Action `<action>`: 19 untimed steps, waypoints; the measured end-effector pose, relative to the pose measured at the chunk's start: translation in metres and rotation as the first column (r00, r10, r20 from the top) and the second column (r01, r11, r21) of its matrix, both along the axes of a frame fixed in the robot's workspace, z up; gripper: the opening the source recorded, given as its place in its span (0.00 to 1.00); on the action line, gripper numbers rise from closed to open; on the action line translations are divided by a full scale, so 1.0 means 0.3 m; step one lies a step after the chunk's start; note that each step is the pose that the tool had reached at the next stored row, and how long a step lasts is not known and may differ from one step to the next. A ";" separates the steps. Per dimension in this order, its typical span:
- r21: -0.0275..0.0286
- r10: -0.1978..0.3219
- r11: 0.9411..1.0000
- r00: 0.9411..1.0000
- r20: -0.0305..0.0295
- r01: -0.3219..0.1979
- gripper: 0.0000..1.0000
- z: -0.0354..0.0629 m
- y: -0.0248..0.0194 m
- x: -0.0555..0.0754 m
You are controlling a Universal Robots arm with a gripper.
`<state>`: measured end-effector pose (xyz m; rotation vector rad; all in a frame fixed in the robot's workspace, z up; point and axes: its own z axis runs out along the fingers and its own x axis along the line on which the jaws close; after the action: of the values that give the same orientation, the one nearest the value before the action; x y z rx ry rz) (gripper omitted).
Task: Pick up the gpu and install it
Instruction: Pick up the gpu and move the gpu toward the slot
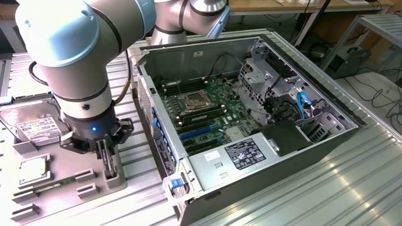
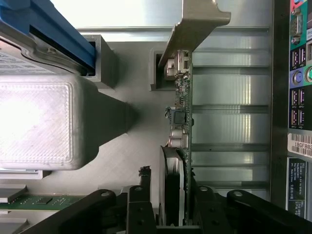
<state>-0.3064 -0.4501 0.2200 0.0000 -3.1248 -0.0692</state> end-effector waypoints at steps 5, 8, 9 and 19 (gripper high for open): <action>0.000 0.000 1.000 1.000 0.000 0.000 0.28 0.000 0.000 0.001; 0.000 0.000 1.000 1.000 0.000 0.000 0.28 0.000 0.000 0.002; 0.000 0.000 1.000 1.000 0.000 0.000 0.28 0.000 0.000 0.002; 0.000 0.000 1.000 1.000 0.000 0.000 0.28 0.006 0.000 0.002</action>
<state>-0.3059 -0.4500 0.2217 0.0000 -3.1248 -0.0691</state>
